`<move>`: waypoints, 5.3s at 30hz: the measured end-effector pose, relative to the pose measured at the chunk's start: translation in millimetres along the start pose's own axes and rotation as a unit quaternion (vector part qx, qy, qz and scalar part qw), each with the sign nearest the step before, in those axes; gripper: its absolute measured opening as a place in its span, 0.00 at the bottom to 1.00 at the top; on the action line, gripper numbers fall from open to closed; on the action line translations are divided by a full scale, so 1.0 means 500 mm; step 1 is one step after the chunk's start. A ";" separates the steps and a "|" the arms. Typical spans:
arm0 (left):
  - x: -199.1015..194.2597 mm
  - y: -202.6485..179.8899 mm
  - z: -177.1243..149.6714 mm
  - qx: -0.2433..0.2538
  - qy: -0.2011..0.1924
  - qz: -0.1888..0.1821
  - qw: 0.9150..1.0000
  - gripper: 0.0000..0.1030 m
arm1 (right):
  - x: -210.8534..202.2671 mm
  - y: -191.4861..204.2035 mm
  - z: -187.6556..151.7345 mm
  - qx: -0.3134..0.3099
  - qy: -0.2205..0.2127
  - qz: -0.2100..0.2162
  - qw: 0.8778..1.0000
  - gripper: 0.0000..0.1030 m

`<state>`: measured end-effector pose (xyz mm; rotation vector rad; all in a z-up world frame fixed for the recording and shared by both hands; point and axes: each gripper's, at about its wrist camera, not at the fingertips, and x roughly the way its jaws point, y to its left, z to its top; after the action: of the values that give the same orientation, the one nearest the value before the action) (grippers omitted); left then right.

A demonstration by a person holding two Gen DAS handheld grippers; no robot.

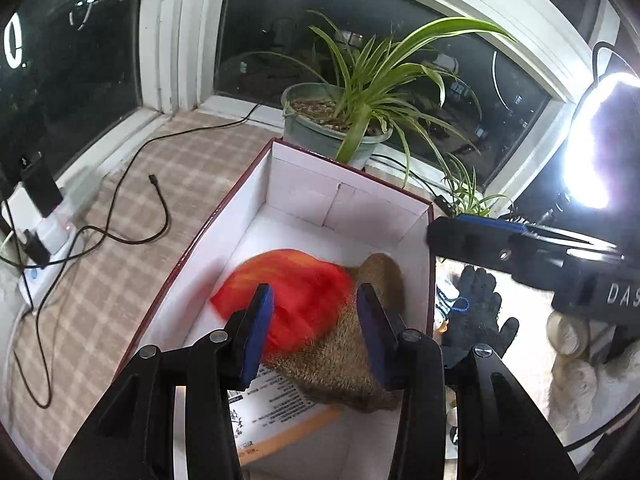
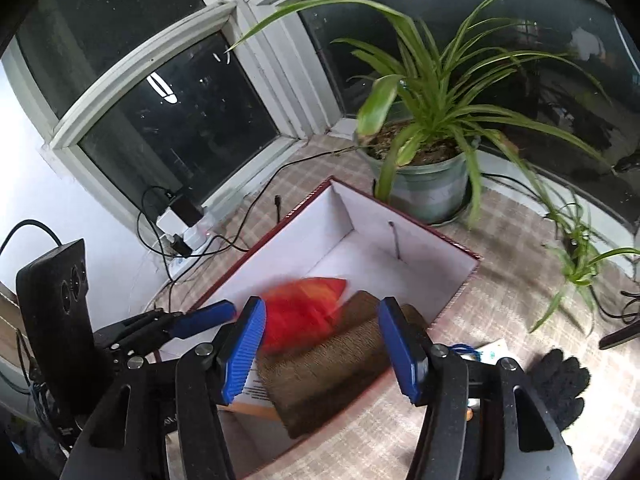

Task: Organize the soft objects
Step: 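Carry the red pouch with the left tool and release it into the box, then move the open left tool to the black knit glove on the mat, then close the left tool on the black glove's cuff and lift it, then carry the black glove with the left tool and release it into the box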

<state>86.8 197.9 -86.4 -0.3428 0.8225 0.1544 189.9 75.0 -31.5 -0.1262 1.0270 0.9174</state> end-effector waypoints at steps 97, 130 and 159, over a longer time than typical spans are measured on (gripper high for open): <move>0.170 -0.346 -0.144 0.040 0.128 -0.161 0.978 0.10 | -0.119 -0.332 -0.301 0.205 -0.002 0.057 0.977 0.07; -0.139 -0.115 -0.050 -0.033 -0.065 -0.109 0.991 0.03 | -0.153 0.074 -0.054 -0.008 -0.031 0.144 0.989 0.07; -0.030 0.020 0.002 -0.125 -0.034 -0.069 0.989 0.03 | -0.005 0.031 0.031 0.010 0.032 0.079 0.996 0.42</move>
<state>74.7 207.6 -76.9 -0.6251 0.7098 0.1387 189.0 90.8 -16.2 -0.0573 1.1178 1.0520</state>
